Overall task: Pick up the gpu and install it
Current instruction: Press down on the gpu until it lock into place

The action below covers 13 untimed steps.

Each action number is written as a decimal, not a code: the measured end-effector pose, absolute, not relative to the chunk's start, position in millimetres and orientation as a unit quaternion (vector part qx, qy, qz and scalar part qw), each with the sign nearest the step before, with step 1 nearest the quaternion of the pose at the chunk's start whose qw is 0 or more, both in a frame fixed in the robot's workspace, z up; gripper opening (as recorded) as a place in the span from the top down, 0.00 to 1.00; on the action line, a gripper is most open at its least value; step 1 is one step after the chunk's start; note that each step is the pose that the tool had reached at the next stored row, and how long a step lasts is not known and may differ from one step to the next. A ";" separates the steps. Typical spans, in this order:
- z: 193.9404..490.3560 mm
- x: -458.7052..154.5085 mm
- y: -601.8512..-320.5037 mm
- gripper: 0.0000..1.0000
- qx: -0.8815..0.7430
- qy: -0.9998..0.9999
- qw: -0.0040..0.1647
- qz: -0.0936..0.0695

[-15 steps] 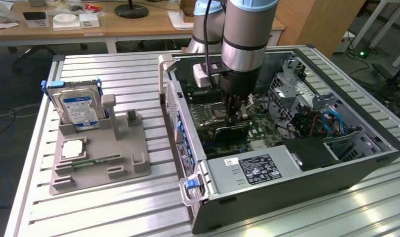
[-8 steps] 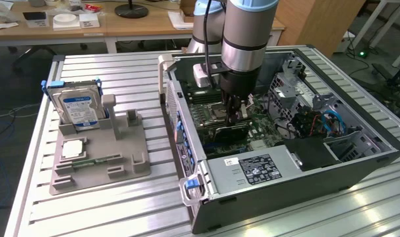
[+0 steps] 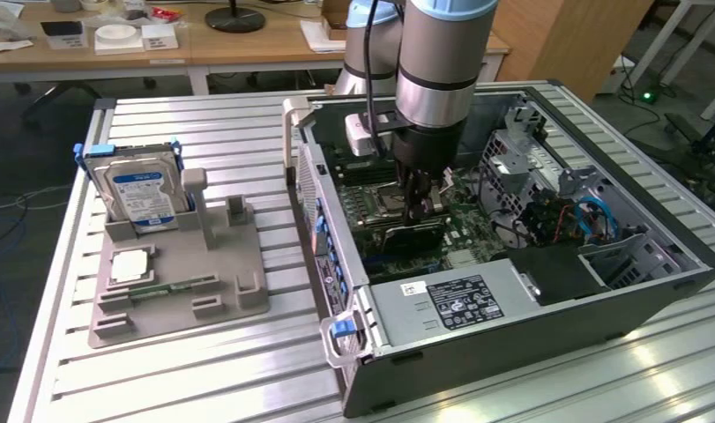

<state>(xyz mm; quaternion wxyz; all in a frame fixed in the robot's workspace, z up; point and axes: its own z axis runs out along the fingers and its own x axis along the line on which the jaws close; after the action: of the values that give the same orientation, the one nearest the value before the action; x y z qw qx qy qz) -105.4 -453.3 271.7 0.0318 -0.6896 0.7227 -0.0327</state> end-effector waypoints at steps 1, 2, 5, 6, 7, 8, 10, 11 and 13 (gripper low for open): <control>271.7 -105.5 -453.3 0.90 -0.690 0.723 0.032 -0.033; 271.7 -105.4 -453.3 0.90 -0.690 0.723 0.030 -0.032; 271.7 -105.5 -453.3 0.90 -0.690 0.723 0.021 -0.023; 271.8 -105.5 -453.3 0.90 -0.690 0.723 0.017 -0.020; 272.3 -105.5 -453.3 0.90 -0.690 0.723 0.014 -0.017; 273.1 -105.5 -453.3 0.90 -0.690 0.723 0.011 -0.014; 274.3 -105.4 -453.3 0.90 -0.690 0.723 0.009 -0.011; 274.6 -105.4 -453.3 0.90 -0.690 0.723 0.007 -0.010; 275.9 -105.5 -453.3 0.90 -0.690 0.723 0.005 -0.008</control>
<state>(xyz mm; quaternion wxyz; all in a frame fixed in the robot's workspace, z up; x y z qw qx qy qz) -105.5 -453.3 275.9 0.0046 -0.6903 0.7234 -0.0078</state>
